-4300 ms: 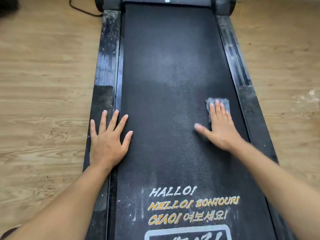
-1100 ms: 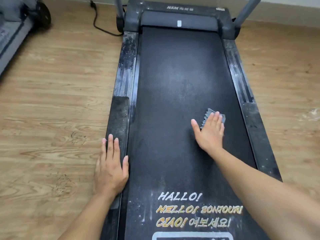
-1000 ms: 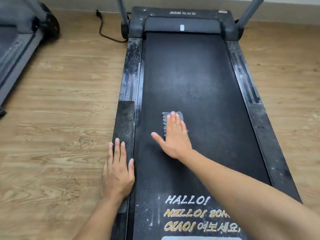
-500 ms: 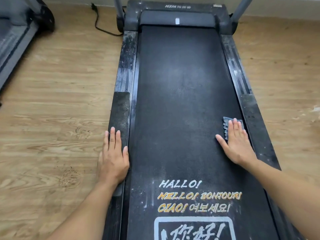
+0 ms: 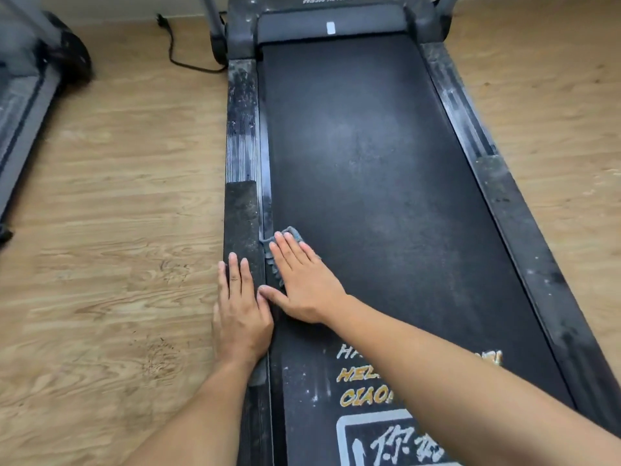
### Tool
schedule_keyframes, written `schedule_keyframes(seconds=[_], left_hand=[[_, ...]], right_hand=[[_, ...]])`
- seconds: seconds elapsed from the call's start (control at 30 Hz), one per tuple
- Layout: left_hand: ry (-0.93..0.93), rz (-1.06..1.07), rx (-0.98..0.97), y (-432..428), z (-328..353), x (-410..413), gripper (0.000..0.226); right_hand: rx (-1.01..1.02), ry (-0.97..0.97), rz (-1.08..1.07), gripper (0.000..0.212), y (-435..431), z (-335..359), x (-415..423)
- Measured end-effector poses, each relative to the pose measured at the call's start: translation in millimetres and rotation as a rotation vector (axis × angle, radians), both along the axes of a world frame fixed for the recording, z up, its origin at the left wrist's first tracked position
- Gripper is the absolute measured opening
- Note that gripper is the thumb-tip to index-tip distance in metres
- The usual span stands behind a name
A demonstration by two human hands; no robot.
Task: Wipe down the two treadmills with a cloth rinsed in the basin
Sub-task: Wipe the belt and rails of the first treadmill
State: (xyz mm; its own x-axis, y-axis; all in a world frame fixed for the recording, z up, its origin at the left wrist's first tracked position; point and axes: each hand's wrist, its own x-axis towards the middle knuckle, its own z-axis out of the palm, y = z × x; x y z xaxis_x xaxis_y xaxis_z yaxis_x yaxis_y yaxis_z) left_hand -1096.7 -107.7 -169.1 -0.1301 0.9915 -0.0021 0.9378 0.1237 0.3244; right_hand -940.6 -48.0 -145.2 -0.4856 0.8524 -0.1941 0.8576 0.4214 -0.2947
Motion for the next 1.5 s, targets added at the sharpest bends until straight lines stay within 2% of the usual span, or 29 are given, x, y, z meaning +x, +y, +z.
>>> schedule_keyframes(seconds=[0.07, 0.1, 0.23, 0.3, 0.37, 0.47, 0.53, 0.7, 0.77, 0.83, 0.93, 1.07, 1.13, 1.2, 1.3, 1.4, 1.5], left_hand=[[0.011, 0.013, -0.015, 0.3, -0.7, 0.9, 0.068], [0.020, 0.021, -0.020, 0.1, -0.9, 1.2, 0.069], [0.046, 0.019, -0.028, 0.1, 0.1, 2.6, 0.069], [0.038, 0.022, -0.029, 1.3, -0.8, 3.7, 0.064], [0.017, 0.019, -0.035, 1.6, -0.4, 4.9, 0.062], [0.014, 0.034, -0.041, -0.1, 1.6, 6.1, 0.064], [0.018, 0.031, -0.045, -0.6, 1.7, 6.2, 0.063], [-0.008, 0.015, -0.019, -0.8, -0.3, 1.8, 0.062], [-0.002, -0.006, -0.001, 1.3, -2.8, -0.4, 0.062], [-0.003, 0.003, 0.004, 0.8, -1.8, -0.8, 0.062], [-0.008, 0.017, 0.017, -2.9, -1.2, 0.3, 0.060], [-0.001, 0.010, 0.002, -2.5, -4.5, -1.1, 0.060], [0.030, -0.008, -0.022, -2.8, -6.4, -0.8, 0.062], [0.057, -0.008, -0.049, -1.9, -5.4, 1.6, 0.063], [0.090, -0.019, -0.078, 0.1, -1.6, 4.0, 0.065], [0.099, -0.040, -0.100, 1.2, -1.0, 2.4, 0.066], [0.089, -0.050, -0.089, 2.0, -0.6, 0.6, 0.066]], right_hand=[[0.069, -0.061, 0.071, 0.096, 0.6, -1.6, 49.4], [0.089, -0.089, 0.025, 0.097, 2.1, -2.8, 82.5], [0.043, -0.180, -0.455, 0.105, -3.9, 4.9, 242.7], [-0.020, -0.210, -0.580, 0.113, -15.1, 10.3, 297.4], [-0.049, -0.180, -0.654, 0.116, -19.3, 8.9, 304.3], [-0.049, -0.102, -0.884, 0.122, -15.3, 3.0, 247.9], [-0.050, -0.071, -0.834, 0.123, -13.6, 2.1, 193.7], [-0.024, 0.051, -0.258, 0.113, -47.3, -2.3, 25.2], [-0.046, 0.053, -0.107, 0.102, -58.7, -3.2, 8.1], [-0.009, 0.010, -0.002, 0.101, -61.0, -4.7, 37.7], [0.059, -0.117, -0.078, 0.100, -60.8, -6.3, 134.1], [-0.023, -0.247, -0.513, 0.112, -71.6, 4.4, 276.0], [-0.068, -0.233, -0.635, 0.118, -81.2, 6.2, 304.6], [-0.077, -0.190, -0.725, 0.119, -87.2, 4.1, 288.9], [-0.046, -0.098, -0.797, 0.123, -86.7, -1.2, 210.5], [-0.031, 0.033, -0.582, 0.115, -83.1, -5.9, 98.4], [-0.053, 0.064, -0.316, 0.103, -101.0, -9.9, 17.0]])
